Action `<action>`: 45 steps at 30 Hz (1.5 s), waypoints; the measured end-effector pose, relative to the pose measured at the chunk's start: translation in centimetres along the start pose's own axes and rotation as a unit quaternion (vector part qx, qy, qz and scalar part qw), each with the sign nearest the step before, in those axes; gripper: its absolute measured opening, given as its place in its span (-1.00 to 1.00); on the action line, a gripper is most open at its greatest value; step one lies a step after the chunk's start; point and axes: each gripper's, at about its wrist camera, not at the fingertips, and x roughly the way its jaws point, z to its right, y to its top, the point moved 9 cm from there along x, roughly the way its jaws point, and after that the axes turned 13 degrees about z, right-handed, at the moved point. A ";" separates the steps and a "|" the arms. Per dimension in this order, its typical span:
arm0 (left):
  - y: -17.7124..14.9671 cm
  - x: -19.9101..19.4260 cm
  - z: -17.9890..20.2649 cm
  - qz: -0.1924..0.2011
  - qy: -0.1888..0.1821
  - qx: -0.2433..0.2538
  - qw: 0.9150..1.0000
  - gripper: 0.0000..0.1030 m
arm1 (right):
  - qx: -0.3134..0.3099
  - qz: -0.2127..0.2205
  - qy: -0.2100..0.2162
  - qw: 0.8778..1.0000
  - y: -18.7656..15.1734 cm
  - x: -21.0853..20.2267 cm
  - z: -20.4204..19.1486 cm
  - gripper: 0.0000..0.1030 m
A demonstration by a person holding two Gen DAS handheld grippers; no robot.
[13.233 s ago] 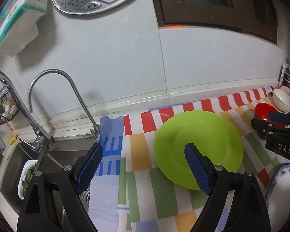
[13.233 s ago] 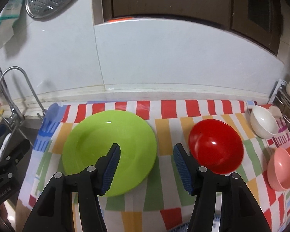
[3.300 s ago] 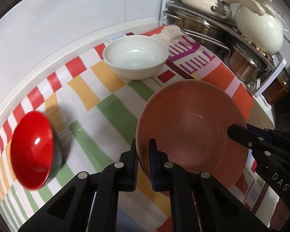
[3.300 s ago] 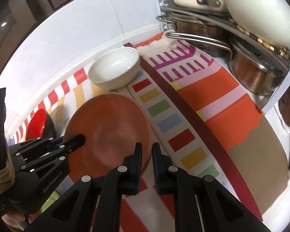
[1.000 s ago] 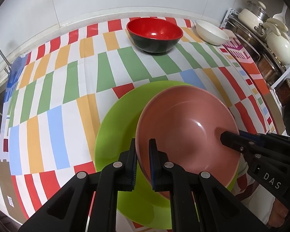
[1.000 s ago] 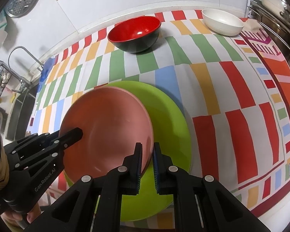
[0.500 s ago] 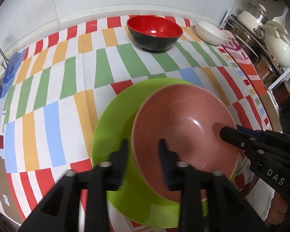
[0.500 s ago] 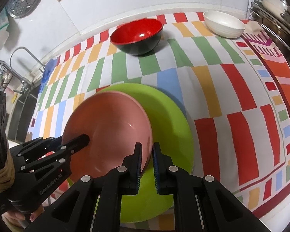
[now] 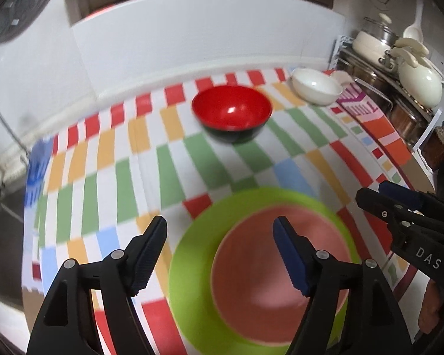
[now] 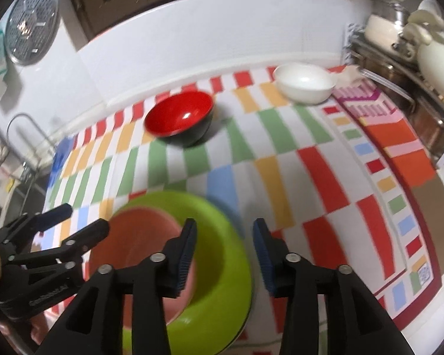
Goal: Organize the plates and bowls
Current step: 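Move both tools toward the white bowl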
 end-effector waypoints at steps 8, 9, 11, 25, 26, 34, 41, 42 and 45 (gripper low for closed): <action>5.1 1.9 2.1 0.025 -0.033 0.035 0.999 0.47 | -0.025 0.041 -0.035 0.998 4.4 0.2 2.4 0.05; 5.7 2.1 2.4 0.029 -0.035 0.039 0.998 0.47 | -0.027 0.044 -0.040 0.998 4.9 0.2 2.7 0.06; 7.0 2.7 2.9 0.036 -0.040 0.046 0.997 0.47 | -0.030 0.051 -0.047 0.997 5.9 0.3 3.3 0.06; 15.1 6.5 6.8 0.068 -0.082 0.111 0.988 0.56 | 0.020 0.084 -0.088 0.992 12.3 1.7 8.3 0.06; 15.6 6.8 7.0 0.069 -0.083 0.112 0.988 0.58 | 0.023 0.083 -0.090 0.992 12.6 2.0 8.6 0.06; 19.1 10.9 9.3 0.074 -0.083 0.143 0.984 0.58 | 0.045 0.075 -0.113 0.990 15.1 4.7 11.4 0.06; 21.1 15.4 12.0 0.053 -0.097 0.165 0.980 0.58 | 0.049 0.067 -0.119 0.989 17.1 7.9 14.2 0.06; 21.3 16.0 12.2 0.049 -0.097 0.165 0.980 0.58 | 0.050 0.065 -0.117 0.990 17.2 8.3 14.4 0.05; 21.9 18.5 12.8 0.035 -0.098 0.163 0.981 0.58 | 0.054 0.054 -0.116 0.990 17.5 10.1 15.4 0.05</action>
